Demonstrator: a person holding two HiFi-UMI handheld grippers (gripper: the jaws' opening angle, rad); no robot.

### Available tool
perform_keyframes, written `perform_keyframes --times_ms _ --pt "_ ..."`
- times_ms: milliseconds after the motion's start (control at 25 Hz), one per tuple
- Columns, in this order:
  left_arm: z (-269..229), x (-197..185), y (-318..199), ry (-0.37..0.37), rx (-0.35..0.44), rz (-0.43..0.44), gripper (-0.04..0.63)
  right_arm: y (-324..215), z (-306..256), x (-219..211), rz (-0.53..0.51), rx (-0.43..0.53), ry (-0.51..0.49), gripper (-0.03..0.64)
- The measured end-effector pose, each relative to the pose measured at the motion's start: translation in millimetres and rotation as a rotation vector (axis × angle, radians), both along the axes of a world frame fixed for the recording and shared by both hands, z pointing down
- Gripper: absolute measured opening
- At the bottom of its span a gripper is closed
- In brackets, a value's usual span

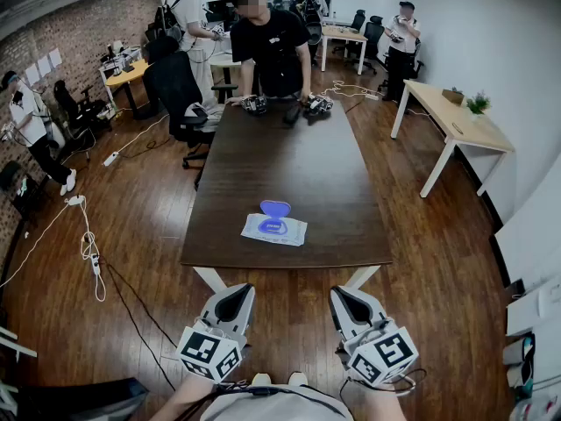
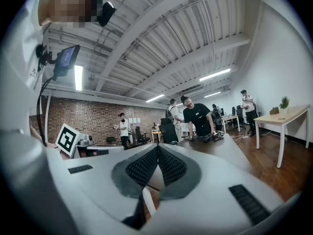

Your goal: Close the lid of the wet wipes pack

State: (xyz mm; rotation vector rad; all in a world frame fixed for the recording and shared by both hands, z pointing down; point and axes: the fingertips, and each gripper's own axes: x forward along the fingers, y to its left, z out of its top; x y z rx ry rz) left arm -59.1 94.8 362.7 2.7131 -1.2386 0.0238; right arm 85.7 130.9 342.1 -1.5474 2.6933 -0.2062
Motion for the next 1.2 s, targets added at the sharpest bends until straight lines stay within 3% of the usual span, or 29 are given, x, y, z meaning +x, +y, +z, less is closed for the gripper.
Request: perform_keyframes --times_ms 1200 --pt "36.0 43.1 -6.6 -0.019 -0.022 -0.098 0.002 -17.5 29.0 38.7 -0.151 -0.049 0.000 0.005"
